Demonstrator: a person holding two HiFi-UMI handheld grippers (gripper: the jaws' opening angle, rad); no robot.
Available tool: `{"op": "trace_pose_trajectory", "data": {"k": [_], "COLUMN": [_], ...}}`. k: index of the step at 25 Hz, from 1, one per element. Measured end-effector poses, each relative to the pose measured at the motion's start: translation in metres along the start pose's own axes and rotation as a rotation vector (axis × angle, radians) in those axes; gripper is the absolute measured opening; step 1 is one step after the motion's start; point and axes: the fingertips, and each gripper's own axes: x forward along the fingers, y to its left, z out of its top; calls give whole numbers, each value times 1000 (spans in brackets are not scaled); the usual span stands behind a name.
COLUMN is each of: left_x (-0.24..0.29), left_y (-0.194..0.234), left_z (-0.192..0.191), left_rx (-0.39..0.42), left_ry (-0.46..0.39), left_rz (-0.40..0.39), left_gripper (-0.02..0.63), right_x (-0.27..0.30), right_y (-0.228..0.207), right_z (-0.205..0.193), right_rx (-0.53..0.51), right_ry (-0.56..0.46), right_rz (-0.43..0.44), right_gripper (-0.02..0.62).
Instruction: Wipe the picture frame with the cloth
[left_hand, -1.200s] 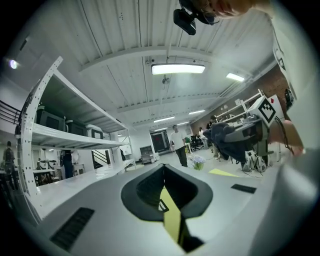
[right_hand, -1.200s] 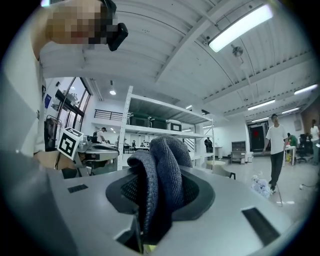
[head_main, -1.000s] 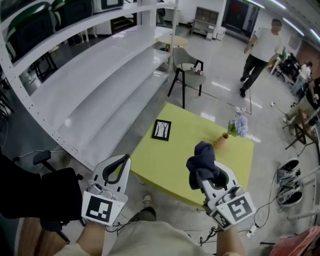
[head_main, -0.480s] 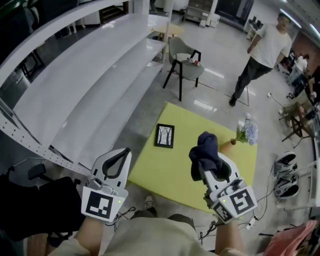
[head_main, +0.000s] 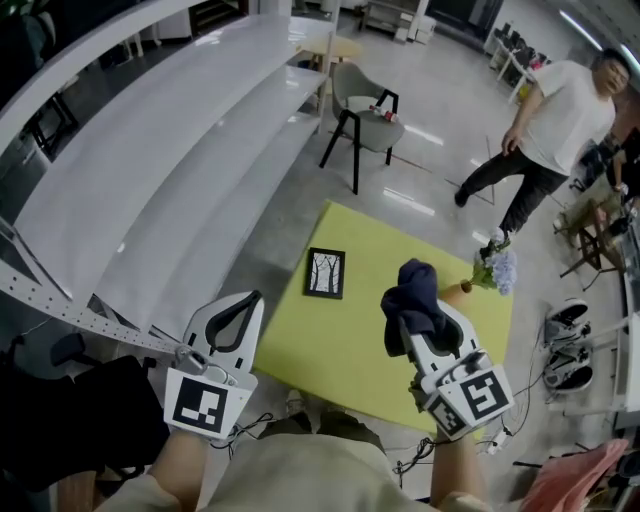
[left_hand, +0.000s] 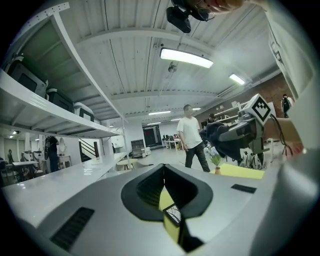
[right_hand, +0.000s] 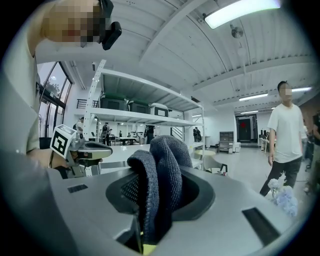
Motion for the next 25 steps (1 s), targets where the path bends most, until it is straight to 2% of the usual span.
{"op": "trace_pose_trajectory", "data": {"k": [6,12,16,20,25], "left_x": [28,62,86,112,150], "left_y": [1,3,1,-3,-2], "left_z": [-10,-29,-46,-71,-121], "left_rx": [-4,1,-8,-16,-37], "left_ry": [33,62,80,111,188], "left_rz": [8,-3,-24,-53,-80], "left_gripper": [8,8,8,8,8], "right_x": [27,73,110,150,203], "right_y": [-22,-31,-38,-48,-61], "right_z": [-18,-34,-49,-72,-119], "right_rx": [13,-55,-41,-49,-55], "right_ry": [53,128,171,225,309], "right_rz": [40,121,177,211,237], "right_gripper": [118,118,118,118,118]}}
